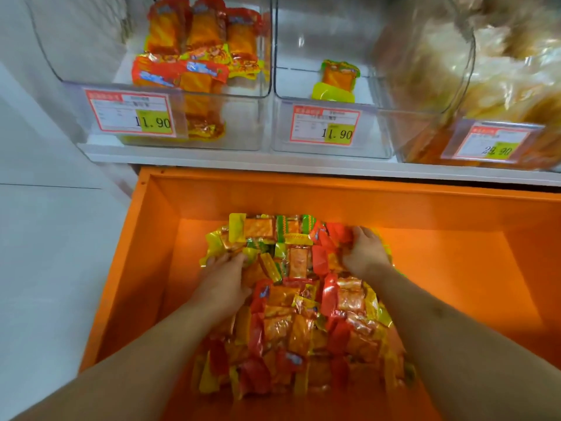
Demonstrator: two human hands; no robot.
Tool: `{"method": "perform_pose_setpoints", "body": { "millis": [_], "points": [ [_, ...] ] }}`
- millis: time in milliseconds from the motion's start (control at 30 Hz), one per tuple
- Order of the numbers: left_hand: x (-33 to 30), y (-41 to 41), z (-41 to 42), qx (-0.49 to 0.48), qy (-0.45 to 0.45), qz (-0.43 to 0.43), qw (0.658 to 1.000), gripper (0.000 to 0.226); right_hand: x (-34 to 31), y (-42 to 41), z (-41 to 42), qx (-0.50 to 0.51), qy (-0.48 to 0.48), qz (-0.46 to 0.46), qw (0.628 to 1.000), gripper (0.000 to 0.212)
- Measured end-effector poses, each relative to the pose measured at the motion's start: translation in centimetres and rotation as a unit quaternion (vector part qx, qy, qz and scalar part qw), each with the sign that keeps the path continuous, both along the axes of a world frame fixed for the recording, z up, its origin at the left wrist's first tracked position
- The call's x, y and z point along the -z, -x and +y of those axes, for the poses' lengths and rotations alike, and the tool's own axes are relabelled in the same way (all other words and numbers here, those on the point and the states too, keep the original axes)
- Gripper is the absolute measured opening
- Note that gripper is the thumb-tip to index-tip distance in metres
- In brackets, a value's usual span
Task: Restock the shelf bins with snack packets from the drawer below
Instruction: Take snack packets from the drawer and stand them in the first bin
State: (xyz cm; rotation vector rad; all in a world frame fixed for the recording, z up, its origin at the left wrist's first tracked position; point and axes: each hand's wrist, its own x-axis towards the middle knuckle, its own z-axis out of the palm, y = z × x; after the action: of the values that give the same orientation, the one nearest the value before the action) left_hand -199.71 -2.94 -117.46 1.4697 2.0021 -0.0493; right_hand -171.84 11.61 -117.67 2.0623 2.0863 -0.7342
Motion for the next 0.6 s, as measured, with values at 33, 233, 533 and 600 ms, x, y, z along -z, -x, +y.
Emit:
{"method": "perform_pose_setpoints", "body": {
  "millis": [33,233,533,600],
  "points": [
    [-0.1,0.0,0.0,0.006,-0.001,0.007,1.000,0.059,0.0,0.0,-0.1,-0.002,-0.014,-0.005,1.000,0.057],
    [-0.9,-0.4,-0.5,-0.023,-0.008,-0.014,1.000,0.043,-1.1,0.1,-0.7,-0.087,-0.044,-0.059,0.993,0.049],
    [-4.0,1.4,-0.4,-0.122,-0.065,-0.048,0.989,0.027,-5.2,2.5,-1.7,-0.124,-0.078,-0.016,0.989,0.022],
    [-5.7,1.7,0.0,-0.140,-0.065,-0.108,0.982,0.026,-7.0,3.7,-1.9,-0.110,-0.029,0.062,0.992,0.018]
  ]
}}
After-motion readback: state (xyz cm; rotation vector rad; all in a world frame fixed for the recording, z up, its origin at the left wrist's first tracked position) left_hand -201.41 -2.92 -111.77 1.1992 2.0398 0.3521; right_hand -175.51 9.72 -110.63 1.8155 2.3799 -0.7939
